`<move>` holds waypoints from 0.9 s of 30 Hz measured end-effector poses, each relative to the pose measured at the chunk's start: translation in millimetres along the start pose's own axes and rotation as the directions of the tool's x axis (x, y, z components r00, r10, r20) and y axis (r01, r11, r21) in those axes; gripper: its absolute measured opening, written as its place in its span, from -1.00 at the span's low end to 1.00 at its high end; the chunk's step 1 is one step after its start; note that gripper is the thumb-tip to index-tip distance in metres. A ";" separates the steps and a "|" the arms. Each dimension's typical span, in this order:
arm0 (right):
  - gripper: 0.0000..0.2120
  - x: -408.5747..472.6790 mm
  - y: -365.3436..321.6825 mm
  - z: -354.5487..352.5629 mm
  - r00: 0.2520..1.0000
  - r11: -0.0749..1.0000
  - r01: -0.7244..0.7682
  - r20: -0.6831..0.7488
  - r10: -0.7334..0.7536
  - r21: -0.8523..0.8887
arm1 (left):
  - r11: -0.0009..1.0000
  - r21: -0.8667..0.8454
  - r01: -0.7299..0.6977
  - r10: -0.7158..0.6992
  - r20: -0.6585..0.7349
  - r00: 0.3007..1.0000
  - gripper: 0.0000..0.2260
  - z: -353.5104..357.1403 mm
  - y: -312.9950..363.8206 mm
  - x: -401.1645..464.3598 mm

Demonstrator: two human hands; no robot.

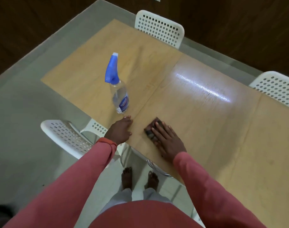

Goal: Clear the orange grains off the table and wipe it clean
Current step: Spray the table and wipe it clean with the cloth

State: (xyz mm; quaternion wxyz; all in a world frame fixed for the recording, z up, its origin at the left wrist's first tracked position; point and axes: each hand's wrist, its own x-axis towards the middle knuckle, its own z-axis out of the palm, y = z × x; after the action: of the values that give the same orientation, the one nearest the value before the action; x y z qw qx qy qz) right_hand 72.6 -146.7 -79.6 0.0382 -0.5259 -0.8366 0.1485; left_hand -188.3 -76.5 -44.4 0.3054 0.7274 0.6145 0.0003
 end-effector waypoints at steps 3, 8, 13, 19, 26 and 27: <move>-0.42 -8.7 7.0 -12.6 1.000 0.995 -0.012 0.007 0.011 0.103 | 0.999 -0.037 0.015 -0.016 -0.034 0.999 -0.44 2.4 0.1 -6.2; -0.47 28.1 -12.6 -49.6 0.980 0.968 -0.069 -0.167 0.112 0.242 | 0.995 -0.050 0.088 -0.095 -0.164 0.982 -0.58 2.9 -6.7 -21.6; -0.40 85.2 -65.2 -88.0 0.956 0.857 -0.104 -0.187 0.226 0.506 | 0.972 -0.065 0.227 -0.236 -0.266 0.935 -0.71 -20.2 -19.4 -25.9; -0.08 149.1 -124.3 -114.0 0.929 0.684 -0.099 -0.179 0.323 0.723 | 0.968 -0.060 0.243 -0.250 -0.251 0.935 -0.63 -54.4 -53.0 -4.7; -0.31 202.2 -171.3 -117.4 0.738 0.613 -0.097 -0.357 0.573 0.784 | 0.995 0.062 0.081 -0.078 -0.050 0.996 -0.30 -93.8 -104.5 35.9; -0.38 207.6 -177.9 -117.9 0.690 0.609 -0.092 -0.391 0.610 0.788 | 0.994 0.091 0.056 -0.056 -0.008 0.998 -0.28 -99.5 -112.0 41.5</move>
State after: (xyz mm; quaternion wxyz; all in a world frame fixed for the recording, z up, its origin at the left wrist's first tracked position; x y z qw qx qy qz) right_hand -148.2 -8.8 64.9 0.4834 -0.6489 -0.5155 0.2819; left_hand -315.6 11.3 -28.8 0.2700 0.7230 0.6349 -0.0344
